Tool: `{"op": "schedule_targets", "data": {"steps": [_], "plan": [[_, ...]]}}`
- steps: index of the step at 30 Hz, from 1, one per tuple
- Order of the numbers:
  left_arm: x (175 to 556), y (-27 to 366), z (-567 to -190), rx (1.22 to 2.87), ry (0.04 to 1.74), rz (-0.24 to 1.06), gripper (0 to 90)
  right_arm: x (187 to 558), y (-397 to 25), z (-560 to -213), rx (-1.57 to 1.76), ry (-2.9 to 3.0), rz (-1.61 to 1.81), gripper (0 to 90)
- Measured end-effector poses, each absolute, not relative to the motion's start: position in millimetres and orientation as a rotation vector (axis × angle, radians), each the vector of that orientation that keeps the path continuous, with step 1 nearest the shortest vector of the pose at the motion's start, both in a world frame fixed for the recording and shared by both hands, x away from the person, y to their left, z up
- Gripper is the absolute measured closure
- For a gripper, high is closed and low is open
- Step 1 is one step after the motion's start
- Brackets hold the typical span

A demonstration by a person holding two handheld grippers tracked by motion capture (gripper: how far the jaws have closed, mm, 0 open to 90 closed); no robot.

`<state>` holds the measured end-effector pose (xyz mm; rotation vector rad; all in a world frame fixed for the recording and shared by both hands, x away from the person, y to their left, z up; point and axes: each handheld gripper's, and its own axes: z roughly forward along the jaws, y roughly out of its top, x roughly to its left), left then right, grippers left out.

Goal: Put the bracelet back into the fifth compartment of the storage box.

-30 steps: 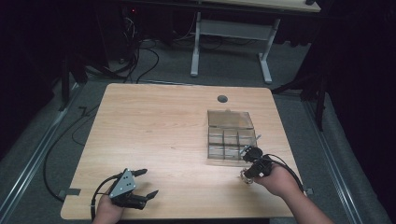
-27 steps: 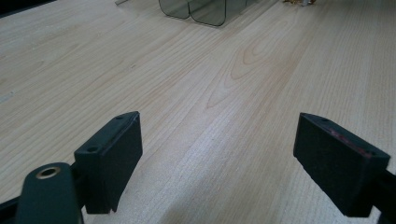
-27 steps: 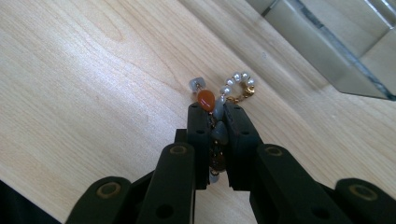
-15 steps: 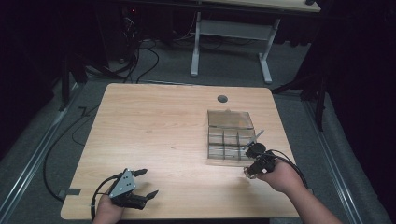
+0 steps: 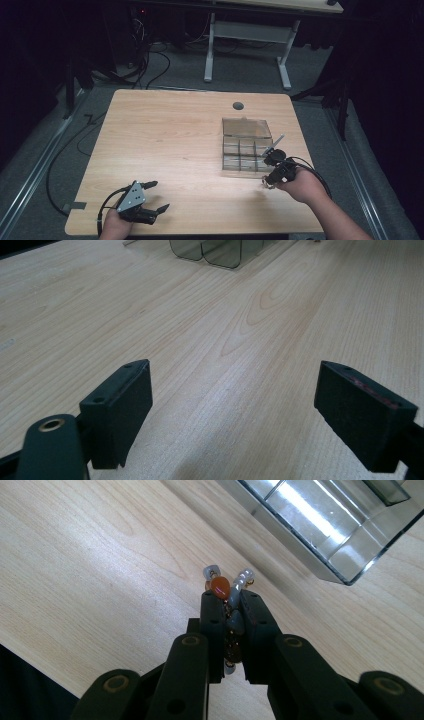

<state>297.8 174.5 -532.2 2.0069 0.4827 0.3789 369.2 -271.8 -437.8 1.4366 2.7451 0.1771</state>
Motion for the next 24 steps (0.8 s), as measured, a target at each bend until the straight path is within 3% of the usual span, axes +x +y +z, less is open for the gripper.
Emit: {"op": "schedule_targets", "data": {"steps": [24], "plan": [[298, 175, -532, 2.001, 0.485, 0.378, 16.2, 376, -271, -407, 1.431, 2.729, 0.193, 82.5]]}}
